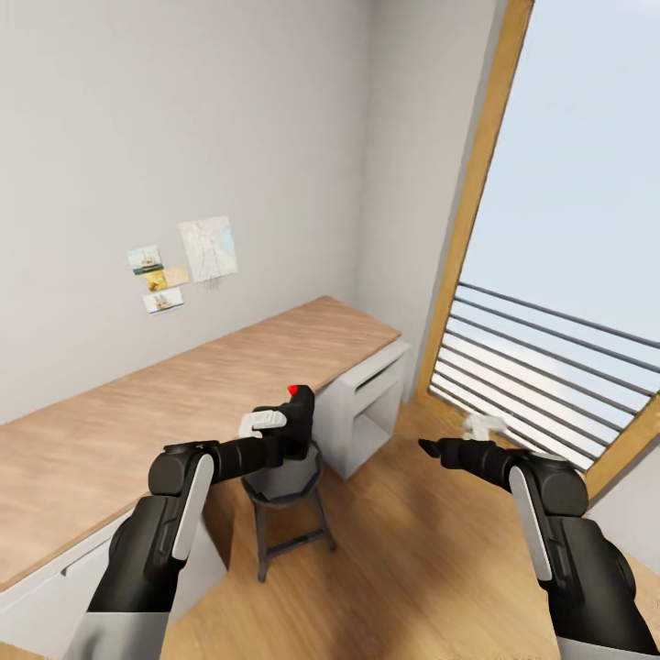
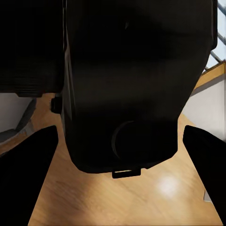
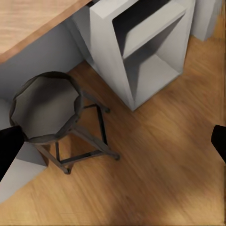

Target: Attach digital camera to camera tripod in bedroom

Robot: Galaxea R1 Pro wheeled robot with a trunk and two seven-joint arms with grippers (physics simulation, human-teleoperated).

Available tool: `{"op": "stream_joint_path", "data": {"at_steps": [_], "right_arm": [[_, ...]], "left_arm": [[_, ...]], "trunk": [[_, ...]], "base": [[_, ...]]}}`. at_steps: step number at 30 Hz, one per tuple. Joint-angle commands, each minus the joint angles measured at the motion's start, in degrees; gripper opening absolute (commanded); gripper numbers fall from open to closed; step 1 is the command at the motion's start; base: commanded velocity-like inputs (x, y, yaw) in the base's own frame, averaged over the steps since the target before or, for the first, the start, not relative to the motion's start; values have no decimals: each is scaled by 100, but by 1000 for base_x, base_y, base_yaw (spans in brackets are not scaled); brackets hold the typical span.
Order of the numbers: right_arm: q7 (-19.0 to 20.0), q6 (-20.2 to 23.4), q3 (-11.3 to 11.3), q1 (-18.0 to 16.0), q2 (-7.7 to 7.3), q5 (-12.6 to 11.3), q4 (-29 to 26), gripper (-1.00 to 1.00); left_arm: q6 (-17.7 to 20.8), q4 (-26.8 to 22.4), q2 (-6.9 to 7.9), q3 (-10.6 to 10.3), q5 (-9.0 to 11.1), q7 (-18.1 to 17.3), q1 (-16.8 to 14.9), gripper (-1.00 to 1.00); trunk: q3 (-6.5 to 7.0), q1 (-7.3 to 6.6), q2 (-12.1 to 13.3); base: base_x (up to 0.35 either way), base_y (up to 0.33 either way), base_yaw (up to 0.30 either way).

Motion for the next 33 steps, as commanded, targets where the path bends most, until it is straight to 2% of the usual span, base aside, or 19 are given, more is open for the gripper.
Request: {"op": "stream_joint_path", "data": {"at_steps": [1,33], "right_arm": [[9,29,-4,-6,0,-8,-4,100],[0,31,-4,-24,26,-8,-4,100]], "left_arm": [[46,2,-4,8,72,26,-7,-100],[42,193,-8,0,76,38,-77,-100]], "trunk": [[-6,4,-12],[167,4,-12]], "base": [[0,0,-210],[0,0,-222]]}}
